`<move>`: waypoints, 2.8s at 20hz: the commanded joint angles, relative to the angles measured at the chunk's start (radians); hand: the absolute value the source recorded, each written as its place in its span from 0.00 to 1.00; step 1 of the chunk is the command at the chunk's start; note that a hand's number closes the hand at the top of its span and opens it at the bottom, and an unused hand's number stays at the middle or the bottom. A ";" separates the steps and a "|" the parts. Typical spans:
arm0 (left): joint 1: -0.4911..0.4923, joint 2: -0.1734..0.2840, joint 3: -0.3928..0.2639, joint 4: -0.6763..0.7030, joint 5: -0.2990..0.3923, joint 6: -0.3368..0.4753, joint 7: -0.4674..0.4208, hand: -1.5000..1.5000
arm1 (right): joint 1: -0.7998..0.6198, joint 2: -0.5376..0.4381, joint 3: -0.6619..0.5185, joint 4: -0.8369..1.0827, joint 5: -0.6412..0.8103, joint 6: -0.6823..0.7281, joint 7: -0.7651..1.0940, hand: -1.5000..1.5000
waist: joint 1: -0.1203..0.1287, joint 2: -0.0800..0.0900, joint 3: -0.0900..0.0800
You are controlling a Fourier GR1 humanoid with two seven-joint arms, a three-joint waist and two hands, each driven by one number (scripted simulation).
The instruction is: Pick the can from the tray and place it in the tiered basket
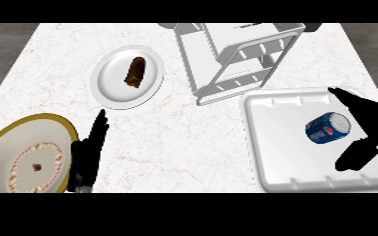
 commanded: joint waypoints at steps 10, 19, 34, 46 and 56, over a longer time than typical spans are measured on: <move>-0.047 -0.042 0.034 0.023 -0.047 -0.026 0.018 0.50 | -0.085 0.102 -0.006 0.236 0.169 0.006 -0.095 0.00 | 0.002 0.002 0.000; -0.002 -0.051 0.061 0.038 -0.052 -0.072 -0.021 0.50 | -0.044 0.097 -0.079 0.317 0.194 0.040 -0.185 0.00 | 0.000 0.001 0.000; -0.044 -0.040 0.134 0.052 -0.065 -0.103 0.008 0.50 | -0.016 0.187 -0.062 0.398 0.298 -0.088 -0.324 1.00 | -0.003 0.001 0.000; 0.023 -0.065 0.099 -0.009 -0.091 -0.077 0.005 0.50 | -0.063 0.561 -0.085 0.330 0.488 -0.288 0.330 1.00 | -0.015 -0.012 -0.006; 0.020 -0.071 0.083 0.008 -0.092 -0.094 0.009 0.50 | -0.208 0.598 0.117 0.075 0.615 -0.641 0.841 1.00 | 0.022 -0.021 -0.004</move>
